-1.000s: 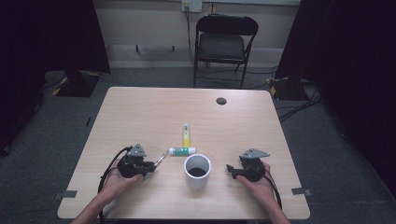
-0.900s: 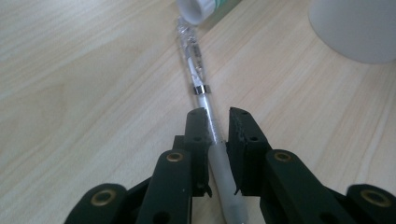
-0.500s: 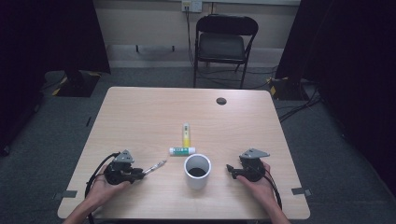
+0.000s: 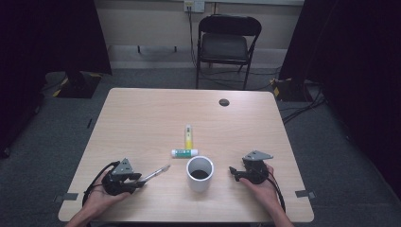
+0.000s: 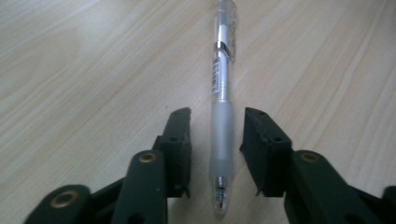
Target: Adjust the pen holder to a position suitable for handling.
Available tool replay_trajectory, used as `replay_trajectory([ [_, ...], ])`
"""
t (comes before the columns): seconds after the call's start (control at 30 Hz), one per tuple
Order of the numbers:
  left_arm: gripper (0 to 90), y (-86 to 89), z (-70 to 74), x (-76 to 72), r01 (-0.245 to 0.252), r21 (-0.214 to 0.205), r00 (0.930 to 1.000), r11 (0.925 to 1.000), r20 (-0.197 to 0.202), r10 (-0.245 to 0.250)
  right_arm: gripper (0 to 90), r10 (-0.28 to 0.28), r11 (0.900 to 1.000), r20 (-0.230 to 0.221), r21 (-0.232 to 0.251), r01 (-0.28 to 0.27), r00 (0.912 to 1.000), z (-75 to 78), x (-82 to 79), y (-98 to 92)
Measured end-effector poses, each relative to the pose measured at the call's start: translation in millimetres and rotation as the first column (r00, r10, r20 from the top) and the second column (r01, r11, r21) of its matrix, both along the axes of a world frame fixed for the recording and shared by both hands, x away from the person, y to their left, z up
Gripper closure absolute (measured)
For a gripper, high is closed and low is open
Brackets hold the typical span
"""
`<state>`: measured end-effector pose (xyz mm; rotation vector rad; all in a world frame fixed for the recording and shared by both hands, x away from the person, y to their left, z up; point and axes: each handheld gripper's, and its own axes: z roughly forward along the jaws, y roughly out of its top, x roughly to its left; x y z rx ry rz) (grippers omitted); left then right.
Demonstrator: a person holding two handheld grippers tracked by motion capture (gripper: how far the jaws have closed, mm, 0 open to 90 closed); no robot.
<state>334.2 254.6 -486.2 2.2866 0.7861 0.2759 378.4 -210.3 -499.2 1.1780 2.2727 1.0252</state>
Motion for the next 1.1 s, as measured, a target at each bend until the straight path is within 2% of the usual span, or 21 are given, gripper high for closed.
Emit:
replay_trajectory([
  [0.1, 71.9, -0.1, -0.6, -0.2, 0.014, 0.001, 0.9999, 0.9999, 0.003, -0.014, 30.1, 0.0, 1.0, 0.0, 0.0, 0.0, 1.0, 0.0, 0.0, 0.0],
  [0.13, 74.2, -1.3, -1.2, 0.0, 0.007, -0.019, 1.0, 0.9998, 0.003, -0.007, 30.1, 0.0, 1.0, 0.0, 0.0, 0.0, 1.0, 0.0, 0.0, 0.0],
  [0.17, 77.1, -0.3, -0.7, 1.5, 0.019, -0.007, 0.9998, 0.9998, 0.001, -0.019, 30.1, 0.0, 1.0, 0.0, 0.0, 0.0, 1.0, 0.0, 0.0, 0.0],
  [0.2, 79.5, 0.4, -0.6, 2.7, 0.02, -0.014, 0.9998, 0.9997, -0.007, -0.02, 30.1, 0.0, 1.0, 0.0, 0.0, 0.0, 1.0, 0.0, 0.0, 0.0],
  [0.23, 79.6, 0.6, -1.2, 3.2, 0.013, -0.035, 0.9998, 0.9993, -0.016, -0.013, 30.1, -0.001, 1.0, 0.0, 0.0, 0.001, 1.0, 0.0, -0.1, 0.0],
  [0.33, 80.1, 4.0, -1.1, 5.8, 0.026, -0.042, 0.9991, 0.9988, -0.034, -0.027, 30.1, -0.001, 1.0, -0.001, 0.0, 0.001, 1.0, 0.0, -0.1, 0.1],
  [0.37, 80.2, 4.3, -2.0, 6.5, 0.024, -0.064, 0.9989, 0.9977, -0.04, -0.027, 30.2, 0.0, 1.0, 0.0, 0.0, 0.0, 1.0, 0.0, 0.0, 0.0],
  [0.5, 80.2, 6.8, -0.4, 7.7, 0.007, -0.105, 0.9984, 0.9945, -0.055, -0.013, 30.1, 0.002, 1.0, 0.001, 0.001, -0.002, 1.0, -0.1, 0.2, -0.1],
  [0.53, 80.2, 7.1, 0.3, 7.7, 0.005, -0.119, 0.9986, 0.9929, -0.052, -0.011, 30.1, 0.001, 1.0, -0.001, 0.001, -0.001, 1.0, 0.0, 0.1, 0.0],
  [0.73, 80.3, 9.4, 5.7, 6.0, 0.004, -0.143, 0.9989, 0.9897, -0.047, -0.011, 30.1, 0.002, 1.0, 0.0, 0.001, -0.002, 1.0, 0.0, 0.2, 0.0],
  [0.77, 80.3, 10.0, 7.7, 5.6, 0.001, -0.165, 0.9989, 0.9863, -0.046, -0.009, 30.1, 0.003, 1.0, 0.001, 0.001, -0.003, 1.0, -0.1, 0.2, -0.1],
  [0.87, 80.3, 12.1, 10.8, 5.5, 0.0, -0.189, 0.999, 0.9819, -0.043, -0.008, 30.1, 0.002, 1.0, 0.0, 0.001, -0.002, 1.0, 0.0, 0.2, -0.1],
  [0.97, 80.3, 13.3, 14.8, 4.9, 0.004, -0.195, 0.9994, 0.9808, -0.034, -0.01, 30.1, 0.003, 1.0, 0.001, 0.001, -0.003, 1.0, -0.1, 0.3, -0.2],
  [1.0, 80.3, 13.1, 16.4, 4.2, 0.0, -0.213, 0.9993, 0.977, -0.035, -0.008, 30.1, 0.003, 1.0, 0.001, 0.001, -0.003, 1.0, -0.1, 0.3, -0.2],
  [1.1, 80.3, 13.6, 21.1, 2.9, 0.002, -0.227, 0.9996, 0.974, -0.026, -0.008, 30.1, 0.004, 1.0, 0.001, 0.001, -0.004, 1.0, -0.1, 0.4, -0.2],
])
